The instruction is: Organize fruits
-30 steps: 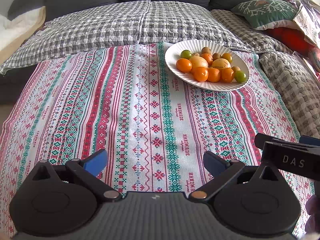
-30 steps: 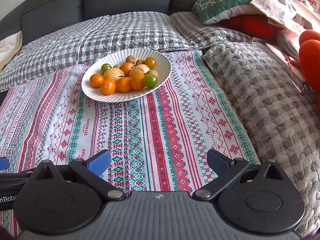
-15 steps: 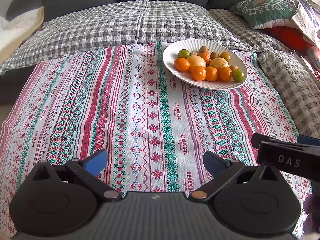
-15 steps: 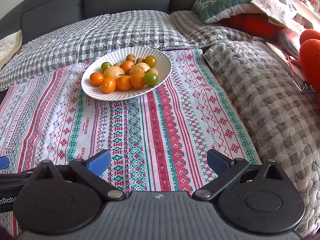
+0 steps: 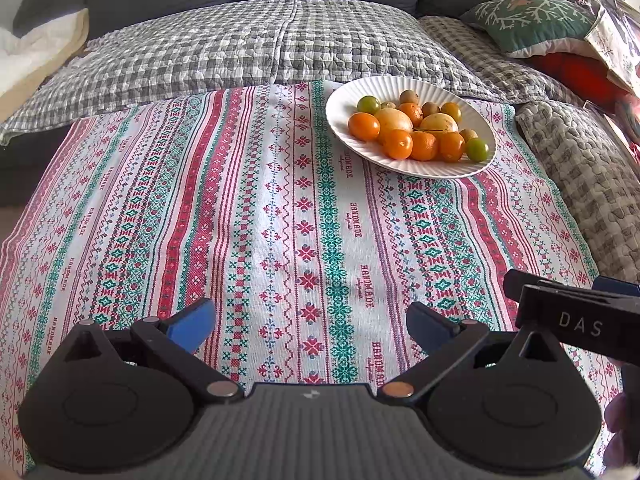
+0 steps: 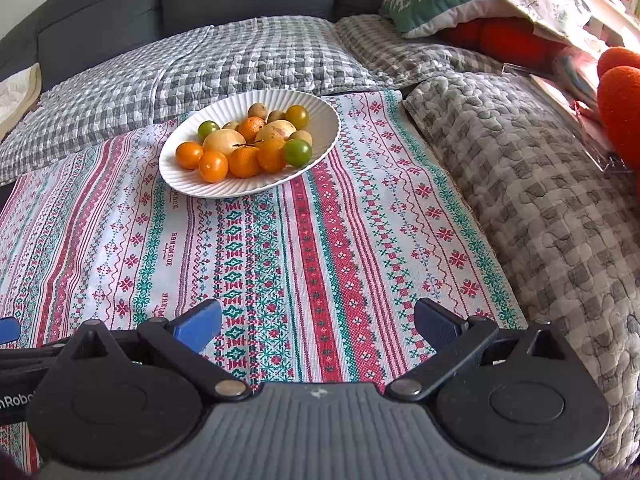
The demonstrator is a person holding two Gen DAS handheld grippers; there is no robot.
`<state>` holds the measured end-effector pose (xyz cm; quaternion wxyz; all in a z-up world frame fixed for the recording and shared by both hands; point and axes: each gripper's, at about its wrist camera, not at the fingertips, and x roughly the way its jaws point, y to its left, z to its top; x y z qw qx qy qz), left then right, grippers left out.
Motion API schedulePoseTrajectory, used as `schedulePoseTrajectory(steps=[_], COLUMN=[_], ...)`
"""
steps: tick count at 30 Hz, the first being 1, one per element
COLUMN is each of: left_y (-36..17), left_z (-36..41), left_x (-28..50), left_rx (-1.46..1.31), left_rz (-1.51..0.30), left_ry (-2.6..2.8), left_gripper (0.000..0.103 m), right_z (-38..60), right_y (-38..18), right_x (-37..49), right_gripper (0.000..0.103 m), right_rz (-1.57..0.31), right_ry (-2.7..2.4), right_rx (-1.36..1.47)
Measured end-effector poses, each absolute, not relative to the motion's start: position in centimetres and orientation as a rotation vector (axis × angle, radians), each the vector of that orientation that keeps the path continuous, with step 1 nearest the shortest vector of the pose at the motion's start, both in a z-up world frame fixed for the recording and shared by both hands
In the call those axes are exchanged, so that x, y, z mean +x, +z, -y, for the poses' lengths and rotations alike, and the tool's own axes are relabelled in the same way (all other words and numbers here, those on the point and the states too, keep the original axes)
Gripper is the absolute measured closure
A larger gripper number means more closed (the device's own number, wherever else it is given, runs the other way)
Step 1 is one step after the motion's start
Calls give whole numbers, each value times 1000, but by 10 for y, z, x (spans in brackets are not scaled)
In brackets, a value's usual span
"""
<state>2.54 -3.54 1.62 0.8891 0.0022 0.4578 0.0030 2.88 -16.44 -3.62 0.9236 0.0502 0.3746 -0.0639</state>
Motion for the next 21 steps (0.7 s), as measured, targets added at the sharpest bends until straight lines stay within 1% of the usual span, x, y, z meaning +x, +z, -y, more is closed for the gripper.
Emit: schedulePoseTrajectory(steps=[21], left_y=[15], left_z=[33], left_x=[25], left_rx=[11], left_rz=[-957], left_ry=[35], left_gripper=[9], right_z=[160], right_y=[-37], right_x=[30], right_gripper=[1], right_rz=[-769], right_ry=[-124], right_rx=[80])
